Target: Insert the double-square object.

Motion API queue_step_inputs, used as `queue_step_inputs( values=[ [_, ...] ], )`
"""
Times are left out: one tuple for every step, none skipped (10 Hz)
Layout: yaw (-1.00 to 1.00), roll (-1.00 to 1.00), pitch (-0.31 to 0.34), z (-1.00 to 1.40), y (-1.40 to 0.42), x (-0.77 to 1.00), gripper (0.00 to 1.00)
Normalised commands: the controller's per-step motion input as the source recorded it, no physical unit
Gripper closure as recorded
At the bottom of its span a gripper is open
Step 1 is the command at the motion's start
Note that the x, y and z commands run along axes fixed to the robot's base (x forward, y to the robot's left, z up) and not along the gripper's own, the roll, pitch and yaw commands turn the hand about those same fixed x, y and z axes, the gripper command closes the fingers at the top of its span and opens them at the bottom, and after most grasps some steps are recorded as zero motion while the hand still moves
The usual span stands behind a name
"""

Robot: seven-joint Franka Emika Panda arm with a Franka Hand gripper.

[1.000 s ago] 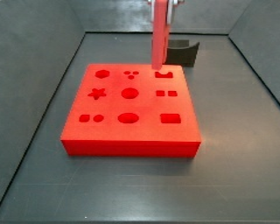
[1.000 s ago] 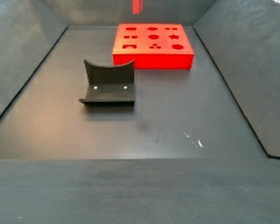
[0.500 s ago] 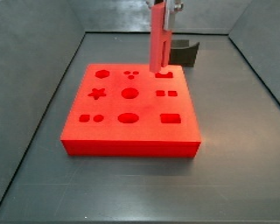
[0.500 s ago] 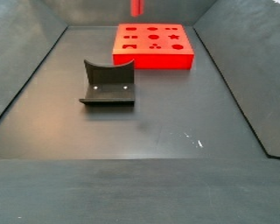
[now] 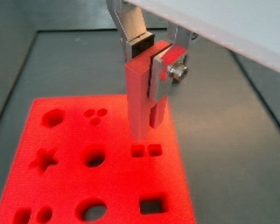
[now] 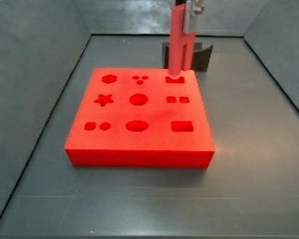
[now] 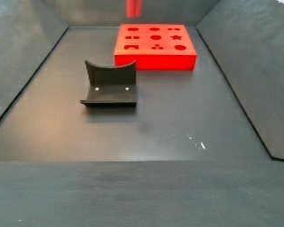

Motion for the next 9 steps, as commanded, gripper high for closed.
queue_step_inputs(
  values=[
    [-0.85, 0.11, 0.146, -0.16, 0.00, 0.00, 1.00],
    [-0.88, 0.00, 0.274, -0.29, 0.01, -0.06, 1.00],
    [-0.88, 0.00, 0.290, -0.36, 0.05, -0.04, 1.00],
    [-0.92, -0.02, 0.257, -0.45, 0.05, -0.01, 1.00],
    [-0.95, -0.12, 0.129, -0.29, 0.00, 0.00, 1.00],
    [-0.97, -0.10, 0.074, -0.29, 0.00, 0.00, 1.00],
    [-0.98, -0.10, 0.076, -0.31, 0.00, 0.00, 1.00],
    [-0.97, -0.11, 0.039, -0.25, 0.00, 0.00, 1.00],
    [-0.96, -0.12, 0.000, -0.22, 0.00, 0.00, 1.00]
  ],
)
